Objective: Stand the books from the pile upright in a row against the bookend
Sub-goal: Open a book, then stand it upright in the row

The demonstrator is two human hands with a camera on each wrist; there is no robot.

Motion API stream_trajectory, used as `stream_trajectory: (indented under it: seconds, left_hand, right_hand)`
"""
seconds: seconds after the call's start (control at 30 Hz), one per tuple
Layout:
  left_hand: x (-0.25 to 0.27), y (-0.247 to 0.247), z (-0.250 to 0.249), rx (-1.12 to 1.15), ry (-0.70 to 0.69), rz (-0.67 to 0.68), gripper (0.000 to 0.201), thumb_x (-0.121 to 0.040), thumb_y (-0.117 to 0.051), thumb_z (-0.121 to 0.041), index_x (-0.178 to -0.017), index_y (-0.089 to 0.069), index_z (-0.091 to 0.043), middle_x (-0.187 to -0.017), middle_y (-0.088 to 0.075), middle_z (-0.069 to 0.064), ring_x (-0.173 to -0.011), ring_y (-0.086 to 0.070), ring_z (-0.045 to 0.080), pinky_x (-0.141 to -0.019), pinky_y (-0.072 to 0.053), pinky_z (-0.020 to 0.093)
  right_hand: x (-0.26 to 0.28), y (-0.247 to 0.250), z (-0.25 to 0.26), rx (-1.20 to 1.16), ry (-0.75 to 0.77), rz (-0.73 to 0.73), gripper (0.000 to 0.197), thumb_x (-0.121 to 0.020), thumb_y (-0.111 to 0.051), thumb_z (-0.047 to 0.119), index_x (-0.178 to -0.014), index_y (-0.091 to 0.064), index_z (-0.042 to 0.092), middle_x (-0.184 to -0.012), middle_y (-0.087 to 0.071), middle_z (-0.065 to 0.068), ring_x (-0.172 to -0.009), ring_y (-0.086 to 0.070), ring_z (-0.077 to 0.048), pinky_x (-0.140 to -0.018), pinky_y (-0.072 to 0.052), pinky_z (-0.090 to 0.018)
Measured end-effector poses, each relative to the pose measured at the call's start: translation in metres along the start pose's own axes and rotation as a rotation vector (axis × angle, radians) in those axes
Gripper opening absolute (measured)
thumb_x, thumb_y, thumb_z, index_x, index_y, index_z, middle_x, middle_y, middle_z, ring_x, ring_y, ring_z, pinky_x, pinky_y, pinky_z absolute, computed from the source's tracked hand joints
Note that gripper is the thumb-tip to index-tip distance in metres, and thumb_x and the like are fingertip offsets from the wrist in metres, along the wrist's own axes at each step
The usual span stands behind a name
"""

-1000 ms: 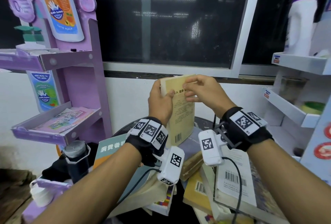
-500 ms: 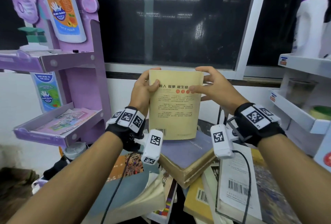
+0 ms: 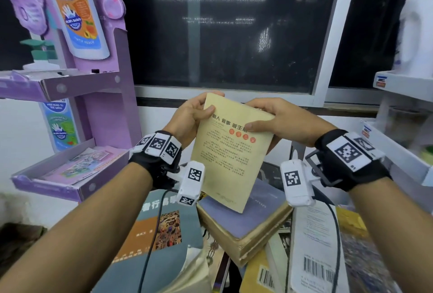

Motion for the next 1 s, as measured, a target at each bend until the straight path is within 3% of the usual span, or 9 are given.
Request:
stream_trajectory:
  seconds: [0.17, 0.33, 0.37, 0.47, 0.57, 0.63, 0.77, 0.9, 1.0]
  left_hand:
    - [-0.018, -0.005, 0.01, -0.133, 0.023, -0.051, 0.032, -0.098, -0.043, -0.005, -0.128, -0.053, -0.013, -0.104, -0.065, 0.008, -0.094, -0.063, 0.02, -0.084, -0.05, 0.034]
    - [-0.034, 0.006, 0.025, -0.222, 0.039, -0.243, 0.03, -0.094, -0.055, -0.018, -0.123, -0.061, -0.016, -0.118, -0.068, -0.001, -0.107, -0.062, 0.013, -0.094, -0.046, 0.031]
    - [-0.038, 0.01, 0.029, -0.219, 0.045, -0.298, 0.031, -0.093, -0.056, -0.016, -0.124, -0.061, -0.015, -0.12, -0.066, -0.002, -0.107, -0.06, 0.012, -0.094, -0.046, 0.028]
    - [-0.047, 0.028, 0.046, -0.29, 0.089, -0.409, 0.035, -0.094, -0.054, -0.009, -0.128, -0.058, -0.01, -0.126, -0.06, 0.004, -0.107, -0.054, 0.012, -0.074, -0.043, 0.015]
    - [-0.053, 0.042, 0.068, -0.38, 0.152, -0.409, 0.037, -0.092, -0.058, -0.017, -0.128, -0.058, -0.013, -0.131, -0.057, 0.005, -0.119, -0.052, 0.018, -0.087, -0.038, 0.024]
    - [-0.055, 0.048, 0.081, -0.422, 0.18, -0.381, 0.037, -0.092, -0.058, -0.021, -0.129, -0.058, -0.014, -0.134, -0.056, 0.005, -0.123, -0.05, 0.02, -0.093, -0.036, 0.027]
    - [-0.055, 0.055, 0.096, -0.483, 0.174, -0.388, 0.032, -0.094, -0.056, -0.025, -0.124, -0.06, -0.017, -0.131, -0.058, 0.002, -0.122, -0.052, 0.021, -0.097, -0.039, 0.029]
    - [-0.055, 0.062, 0.104, -0.512, 0.176, -0.387, 0.027, -0.091, -0.058, -0.02, -0.117, -0.065, -0.017, -0.131, -0.059, 0.0, -0.119, -0.053, 0.017, -0.099, -0.04, 0.028]
    - [-0.052, 0.066, 0.108, -0.437, 0.178, -0.372, 0.028, -0.084, -0.062, -0.024, -0.111, -0.069, -0.025, -0.126, -0.063, -0.002, -0.115, -0.058, 0.018, -0.1, -0.047, 0.04]
  right_hand:
    - [-0.007, 0.011, -0.011, 0.068, 0.003, -0.123, 0.022, -0.09, -0.067, 0.017, -0.112, -0.063, 0.023, -0.099, -0.072, -0.002, -0.08, -0.074, -0.018, -0.063, -0.062, -0.046]
    - [-0.015, 0.023, -0.015, 0.077, -0.029, -0.231, 0.022, -0.089, -0.067, 0.017, -0.111, -0.064, 0.018, -0.091, -0.074, -0.002, -0.071, -0.074, -0.016, -0.054, -0.061, -0.042]
    - [-0.018, 0.025, -0.016, 0.072, -0.041, -0.254, 0.022, -0.09, -0.067, 0.016, -0.111, -0.063, 0.017, -0.091, -0.074, -0.002, -0.071, -0.074, -0.016, -0.053, -0.061, -0.041]
    - [-0.028, 0.027, -0.018, 0.124, -0.059, -0.329, 0.02, -0.091, -0.065, 0.017, -0.111, -0.062, 0.015, -0.094, -0.073, -0.004, -0.077, -0.073, -0.018, -0.051, -0.06, -0.038]
    - [-0.042, 0.023, -0.022, 0.16, -0.086, -0.408, 0.021, -0.092, -0.063, 0.018, -0.113, -0.06, 0.015, -0.102, -0.07, -0.006, -0.089, -0.07, -0.023, -0.051, -0.061, -0.036]
    - [-0.054, 0.017, -0.027, 0.164, -0.117, -0.439, 0.021, -0.093, -0.061, 0.017, -0.113, -0.058, 0.014, -0.106, -0.069, -0.007, -0.085, -0.071, -0.024, -0.052, -0.061, -0.038]
    - [-0.079, 0.006, -0.04, 0.183, -0.184, -0.491, 0.018, -0.093, -0.059, 0.018, -0.11, -0.058, 0.013, -0.108, -0.069, -0.012, -0.08, -0.071, -0.027, -0.052, -0.061, -0.039]
    - [-0.106, -0.012, -0.052, 0.245, -0.231, -0.484, 0.016, -0.093, -0.059, 0.021, -0.107, -0.059, 0.014, -0.107, -0.068, -0.011, -0.076, -0.07, -0.027, -0.048, -0.058, -0.032]
    - [-0.122, -0.029, -0.06, 0.269, -0.254, -0.452, 0.018, -0.093, -0.059, 0.022, -0.108, -0.057, 0.012, -0.107, -0.064, -0.011, -0.078, -0.068, -0.03, -0.052, -0.06, -0.039]
Point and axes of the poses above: each hand's wrist, its own x-axis away from the middle knuckle, its own y-axis out of the back of the hand, z = x × y, the point moved 4 cm from there along -x, towards the middle knuckle
